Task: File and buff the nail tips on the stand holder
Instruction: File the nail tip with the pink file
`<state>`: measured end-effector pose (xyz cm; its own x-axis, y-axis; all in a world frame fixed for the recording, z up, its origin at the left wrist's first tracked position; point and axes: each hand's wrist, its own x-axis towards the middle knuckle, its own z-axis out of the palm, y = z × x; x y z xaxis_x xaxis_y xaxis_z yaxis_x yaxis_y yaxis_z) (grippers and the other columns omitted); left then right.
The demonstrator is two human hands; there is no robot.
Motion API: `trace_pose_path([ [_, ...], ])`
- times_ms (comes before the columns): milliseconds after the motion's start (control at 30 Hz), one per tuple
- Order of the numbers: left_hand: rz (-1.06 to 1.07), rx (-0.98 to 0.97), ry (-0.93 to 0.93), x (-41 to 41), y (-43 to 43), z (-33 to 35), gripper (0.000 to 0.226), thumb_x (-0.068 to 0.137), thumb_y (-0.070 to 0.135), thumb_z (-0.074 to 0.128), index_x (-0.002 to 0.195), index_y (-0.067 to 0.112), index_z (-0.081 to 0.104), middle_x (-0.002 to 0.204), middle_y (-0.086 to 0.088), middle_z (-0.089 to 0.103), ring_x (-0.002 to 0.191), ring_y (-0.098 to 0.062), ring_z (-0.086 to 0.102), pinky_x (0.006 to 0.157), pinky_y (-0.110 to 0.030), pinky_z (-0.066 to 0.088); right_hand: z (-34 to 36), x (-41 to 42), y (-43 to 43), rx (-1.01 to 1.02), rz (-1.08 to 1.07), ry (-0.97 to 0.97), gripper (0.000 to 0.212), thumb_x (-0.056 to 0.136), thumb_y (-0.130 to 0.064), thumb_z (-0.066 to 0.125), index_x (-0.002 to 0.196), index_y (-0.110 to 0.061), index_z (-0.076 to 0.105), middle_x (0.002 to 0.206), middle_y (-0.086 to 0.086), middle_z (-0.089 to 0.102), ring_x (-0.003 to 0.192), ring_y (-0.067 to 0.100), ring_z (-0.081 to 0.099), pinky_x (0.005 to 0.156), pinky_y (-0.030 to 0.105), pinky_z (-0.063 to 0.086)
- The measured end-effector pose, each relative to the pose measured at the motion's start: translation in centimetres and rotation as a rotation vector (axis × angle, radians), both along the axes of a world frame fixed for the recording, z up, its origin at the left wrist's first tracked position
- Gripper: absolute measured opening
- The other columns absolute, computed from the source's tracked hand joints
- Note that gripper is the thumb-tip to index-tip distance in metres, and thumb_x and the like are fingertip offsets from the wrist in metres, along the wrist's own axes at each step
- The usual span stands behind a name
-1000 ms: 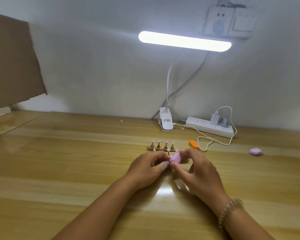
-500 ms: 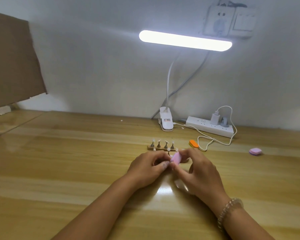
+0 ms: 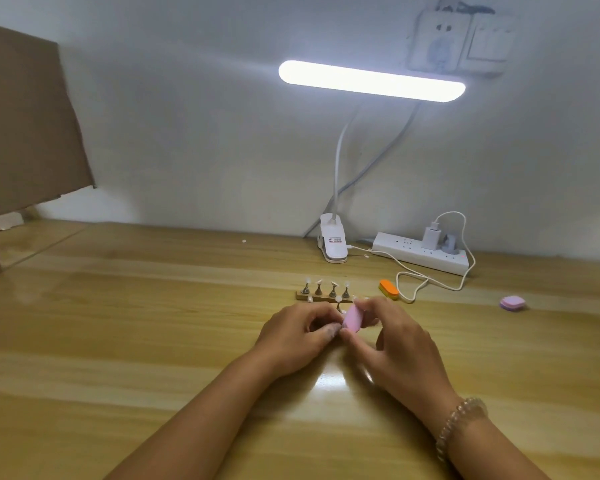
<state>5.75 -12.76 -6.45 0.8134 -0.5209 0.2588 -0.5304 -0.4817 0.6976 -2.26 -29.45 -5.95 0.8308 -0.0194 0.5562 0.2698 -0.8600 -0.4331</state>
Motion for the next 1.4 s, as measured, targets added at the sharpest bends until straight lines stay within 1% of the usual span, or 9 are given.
trace_pose_path([
  [100,-0.015,-0.003,0.002,-0.08,0.06,0.05,0.018,0.091,0.021,0.059,0.096,0.034,0.071,0.090,0.016,0.071,0.087,-0.010,0.063,0.083,-0.043,0.052,-0.18,-0.26,0.33,-0.128,0.044,0.040,0.029,0.081,-0.044,0.068,0.105,-0.034,0.056,0.096,-0.021,0.056,0.062,-0.001,0.048,0.057,0.024,0.045],
  [433,0.017,-0.091,0.026,0.08,-0.08,-0.06,0.011,0.093,0.021,0.065,0.095,0.029,0.072,0.092,0.014,0.073,0.092,-0.011,0.066,0.087,-0.040,0.053,-0.02,0.11,-0.10,0.066,-0.037,0.030,0.031,0.080,-0.033,0.074,0.102,-0.035,0.052,0.087,-0.027,0.059,0.065,-0.005,0.055,0.060,0.027,0.045],
  [567,0.011,-0.187,0.095,0.13,-0.10,-0.21,0.018,0.092,0.012,0.065,0.088,0.028,0.071,0.078,0.020,0.069,0.069,0.003,0.059,0.064,-0.024,0.045,-0.15,-0.24,0.18,0.016,0.011,0.052,0.039,0.078,-0.039,0.073,0.106,-0.037,0.046,0.086,-0.028,0.062,0.058,-0.009,0.053,0.056,0.024,0.040],
  [700,-0.009,-0.226,0.127,0.14,-0.07,-0.05,0.021,0.088,0.006,0.067,0.085,0.027,0.070,0.080,0.016,0.069,0.068,0.002,0.060,0.065,-0.021,0.044,0.11,-0.05,0.09,0.029,-0.037,0.052,0.034,0.078,-0.049,0.072,0.098,-0.034,0.050,0.086,-0.024,0.065,0.061,0.000,0.056,0.061,0.032,0.050],
  [867,-0.010,-0.225,0.155,0.06,0.06,0.08,0.022,0.085,0.008,0.072,0.081,0.030,0.071,0.084,0.005,0.074,0.075,-0.013,0.067,0.071,-0.043,0.057,0.01,-0.32,0.35,-0.045,0.012,0.051,0.036,0.074,-0.059,0.067,0.095,-0.033,0.053,0.085,-0.019,0.061,0.057,-0.002,0.049,0.055,0.027,0.046],
  [1000,-0.013,-0.222,0.151,0.04,0.09,0.07,0.012,0.083,0.017,0.076,0.081,0.028,0.073,0.089,-0.001,0.075,0.082,-0.020,0.070,0.076,-0.049,0.060,0.22,0.14,-0.20,0.068,-0.069,0.027,0.034,0.073,-0.057,0.069,0.088,-0.030,0.056,0.087,-0.022,0.059,0.066,-0.008,0.052,0.058,0.025,0.044],
  [1100,-0.019,-0.250,0.180,-0.05,0.13,0.22,0.012,0.075,0.025,0.074,0.085,0.020,0.075,0.089,-0.004,0.076,0.084,-0.022,0.071,0.077,-0.044,0.057,0.01,-0.17,0.08,-0.020,-0.003,0.046,0.036,0.072,-0.055,0.073,0.090,-0.031,0.053,0.089,-0.018,0.059,0.059,-0.003,0.050,0.053,0.023,0.042],
  [1267,-0.033,-0.265,0.182,0.16,0.22,0.18,0.011,0.086,0.009,0.075,0.086,0.020,0.076,0.084,0.001,0.074,0.072,-0.005,0.063,0.072,-0.030,0.051,0.22,0.05,-0.26,0.042,-0.077,0.005,0.032,0.074,-0.047,0.077,0.088,-0.030,0.053,0.090,-0.024,0.057,0.075,-0.012,0.055,0.058,0.024,0.043],
  [1400,-0.047,-0.289,0.200,0.25,0.35,0.24,0.010,0.086,0.011,0.076,0.085,0.021,0.077,0.082,0.003,0.075,0.068,-0.003,0.062,0.064,-0.025,0.050,0.10,-0.32,0.30,-0.043,-0.004,0.055,0.037,0.073,-0.049,0.074,0.095,-0.031,0.050,0.096,-0.018,0.057,0.080,0.003,0.061,0.062,0.036,0.053],
])
